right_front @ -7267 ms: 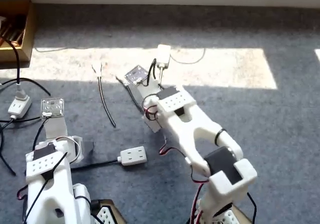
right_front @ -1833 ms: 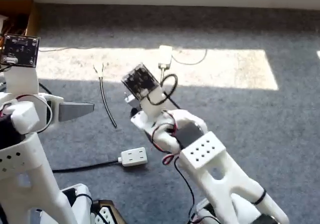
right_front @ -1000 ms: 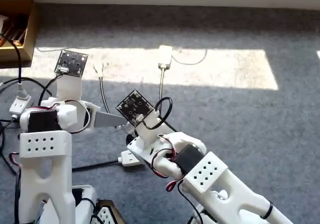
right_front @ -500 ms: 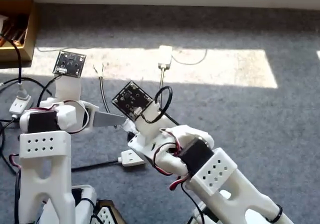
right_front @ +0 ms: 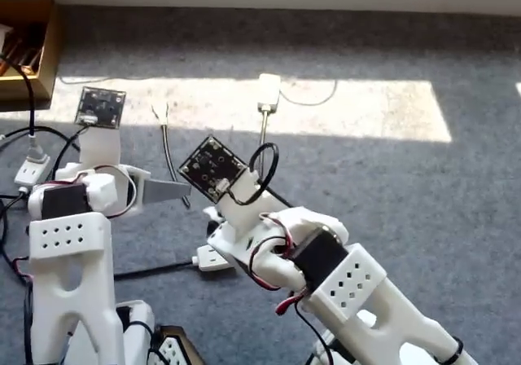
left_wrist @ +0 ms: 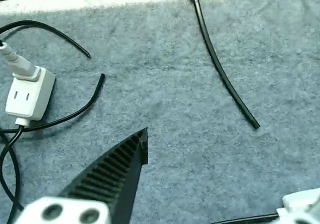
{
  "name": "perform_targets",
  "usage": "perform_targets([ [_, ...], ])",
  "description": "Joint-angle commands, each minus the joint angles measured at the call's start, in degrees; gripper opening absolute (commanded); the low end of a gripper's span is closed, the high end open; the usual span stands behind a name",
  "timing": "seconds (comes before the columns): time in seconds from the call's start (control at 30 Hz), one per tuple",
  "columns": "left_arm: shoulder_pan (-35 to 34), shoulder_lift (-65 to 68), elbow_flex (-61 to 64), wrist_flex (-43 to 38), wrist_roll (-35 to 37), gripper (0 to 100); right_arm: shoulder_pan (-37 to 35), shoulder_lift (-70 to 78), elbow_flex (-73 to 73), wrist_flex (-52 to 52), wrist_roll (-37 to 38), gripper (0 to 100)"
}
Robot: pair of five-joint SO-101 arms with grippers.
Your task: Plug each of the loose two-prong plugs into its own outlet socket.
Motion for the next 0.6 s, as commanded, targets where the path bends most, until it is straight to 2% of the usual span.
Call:
perform_targets([
  [0.0,-3.6,-0.6,-0.3,-1.8,0.3,53,2.1,-1.1,4.7,0.0,0.8,0.5],
  [0.1,-2.6,-0.5,0.0,-1.7,0.5,53,2.6,-1.6,7.1,-0.2,0.4,0.5],
  [0.3,5.4,-0.5,3.0,-2.1,4.6,53,-0.4,-1.6,2.8,-1.0,0.3,0.5],
  [0.43,9.1,-0.2,4.0,-3.4,6.4,53,-2.8,-1.6,-0.6,2.3,0.3,0.5],
  [0.57,12.1,-0.1,6.8,-3.6,6.5,53,-1.8,-1.6,-3.4,4.4,0.4,0.5],
])
